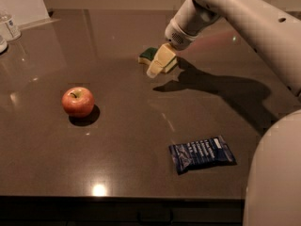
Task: Move sponge near rxbar blueberry
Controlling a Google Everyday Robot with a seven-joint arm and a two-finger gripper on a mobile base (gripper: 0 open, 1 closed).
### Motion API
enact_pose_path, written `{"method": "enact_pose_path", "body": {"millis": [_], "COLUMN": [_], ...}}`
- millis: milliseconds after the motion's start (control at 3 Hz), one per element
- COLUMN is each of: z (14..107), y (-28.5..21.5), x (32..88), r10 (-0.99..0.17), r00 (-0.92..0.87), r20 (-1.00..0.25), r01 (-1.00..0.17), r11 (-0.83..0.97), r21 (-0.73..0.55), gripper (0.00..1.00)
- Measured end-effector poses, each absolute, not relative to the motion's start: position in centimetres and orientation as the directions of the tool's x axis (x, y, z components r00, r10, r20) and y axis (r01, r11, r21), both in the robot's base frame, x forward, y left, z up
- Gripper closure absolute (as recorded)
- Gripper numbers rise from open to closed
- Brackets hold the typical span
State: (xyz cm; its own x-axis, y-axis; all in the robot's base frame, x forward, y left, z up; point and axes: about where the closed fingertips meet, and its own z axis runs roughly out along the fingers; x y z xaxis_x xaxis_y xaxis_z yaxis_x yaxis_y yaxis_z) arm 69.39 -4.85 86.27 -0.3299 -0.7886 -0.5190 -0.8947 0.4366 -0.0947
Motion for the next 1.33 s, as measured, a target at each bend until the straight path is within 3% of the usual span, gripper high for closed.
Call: {"method": "enact_pose_path", "body": {"millis": [667, 1000, 1333], "z": [84.3, 83.6, 83.7], "y": [-5.5, -5.7, -5.8], "x": [71.7, 72.1, 72.0], "r10": [-0.791, -0.789, -0.786], "r00": [-0.378, -0.398, -0.4], "r20": [-0.48, -0.468, -0.471], "r01": [-0.878, -0.876, -0.88], "r11": [0.471, 0.478, 0.473], "r21": [-0.085, -0.061, -0.044], "gripper": [0.0, 0.16, 0.39]}}
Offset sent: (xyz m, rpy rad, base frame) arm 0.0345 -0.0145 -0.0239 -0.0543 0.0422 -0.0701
